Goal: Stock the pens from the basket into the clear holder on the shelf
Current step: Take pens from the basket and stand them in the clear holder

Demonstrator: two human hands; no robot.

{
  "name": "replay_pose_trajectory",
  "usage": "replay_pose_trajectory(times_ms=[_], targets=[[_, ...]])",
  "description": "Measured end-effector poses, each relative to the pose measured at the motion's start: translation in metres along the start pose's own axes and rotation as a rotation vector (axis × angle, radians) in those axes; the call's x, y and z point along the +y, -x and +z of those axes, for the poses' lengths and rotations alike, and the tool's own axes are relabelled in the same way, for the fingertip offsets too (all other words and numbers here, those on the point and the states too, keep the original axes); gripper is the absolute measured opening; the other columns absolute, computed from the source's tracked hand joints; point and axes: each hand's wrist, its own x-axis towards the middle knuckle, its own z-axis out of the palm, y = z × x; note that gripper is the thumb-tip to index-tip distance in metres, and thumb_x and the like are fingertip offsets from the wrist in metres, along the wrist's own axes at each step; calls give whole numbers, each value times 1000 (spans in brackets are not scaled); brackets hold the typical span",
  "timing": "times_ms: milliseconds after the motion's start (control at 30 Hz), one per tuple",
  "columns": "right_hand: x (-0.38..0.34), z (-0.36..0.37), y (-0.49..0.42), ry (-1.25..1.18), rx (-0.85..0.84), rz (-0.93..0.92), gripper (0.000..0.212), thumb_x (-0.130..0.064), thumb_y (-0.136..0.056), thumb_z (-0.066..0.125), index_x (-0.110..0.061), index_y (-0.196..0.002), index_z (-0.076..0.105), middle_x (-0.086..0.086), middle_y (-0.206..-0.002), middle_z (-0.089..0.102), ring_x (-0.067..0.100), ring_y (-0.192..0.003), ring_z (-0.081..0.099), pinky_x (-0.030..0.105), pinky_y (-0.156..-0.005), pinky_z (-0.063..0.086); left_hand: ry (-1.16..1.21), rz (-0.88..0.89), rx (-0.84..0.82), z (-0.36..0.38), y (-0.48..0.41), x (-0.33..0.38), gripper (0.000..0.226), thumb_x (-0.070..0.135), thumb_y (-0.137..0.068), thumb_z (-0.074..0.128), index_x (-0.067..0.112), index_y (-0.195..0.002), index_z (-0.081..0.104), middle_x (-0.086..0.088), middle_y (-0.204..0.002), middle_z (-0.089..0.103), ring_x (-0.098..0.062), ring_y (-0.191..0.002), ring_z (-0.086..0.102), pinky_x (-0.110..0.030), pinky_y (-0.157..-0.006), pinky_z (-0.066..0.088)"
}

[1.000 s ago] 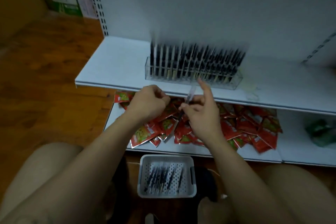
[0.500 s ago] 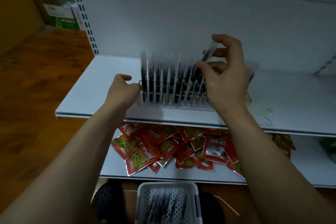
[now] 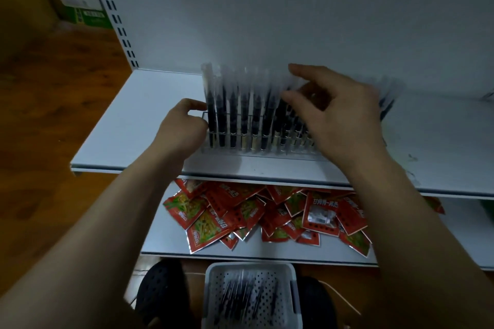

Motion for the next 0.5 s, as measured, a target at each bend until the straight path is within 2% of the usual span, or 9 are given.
replay_pose_trajectory(times_ms=[133,200,267,333,400,500], targets=[[-6,-10,6,130,-177,-48,40,-27,-95,59,-35,-134,54,-3,-104,67,10,-92,60,28,-89,49,-11,38,19,4,6,-1,36,5,-94,41,24,-123,51,-1,-78,58,-16,-62,50,-27,-56,39],[-7,-12,11,157,-261,-19,47,-27,-95,59,-41,-139,47,-5,-109,64,9,-91,58,27,-89,48,-15,61,26,4,12,-2,38,7,-96,42,23,-130,49,2,-77,56,-16,-62,50,-26,-55,39],[-10,-16,17,145,-263,41,59,-27,-94,59,-47,-144,34,-11,-104,61,5,-79,56,21,-80,49,5,72,47,2,20,-3,40,11,-97,46,23,-136,44,7,-79,53,-11,-65,52,-25,-56,41],[-13,-19,27,95,-237,114,68,-28,-94,60,-50,-146,23,-17,-97,58,4,-72,58,15,-71,47,38,66,86,0,31,-2,38,19,-96,52,20,-134,44,4,-90,56,-7,-71,52,-23,-58,41],[-15,-20,38,47,-217,154,64,-28,-93,61,-44,-146,30,-19,-91,58,6,-70,60,22,-72,51,64,51,122,0,45,0,34,27,-95,56,18,-126,47,-1,-100,58,-7,-74,52,-23,-58,39],[-16,-16,57,-17,-239,202,45,-25,-93,60,-32,-137,49,-18,-87,59,14,-77,64,36,-80,55,71,77,146,3,73,-4,23,31,-94,57,19,-111,50,1,-89,56,-9,-70,52,-25,-55,40]])
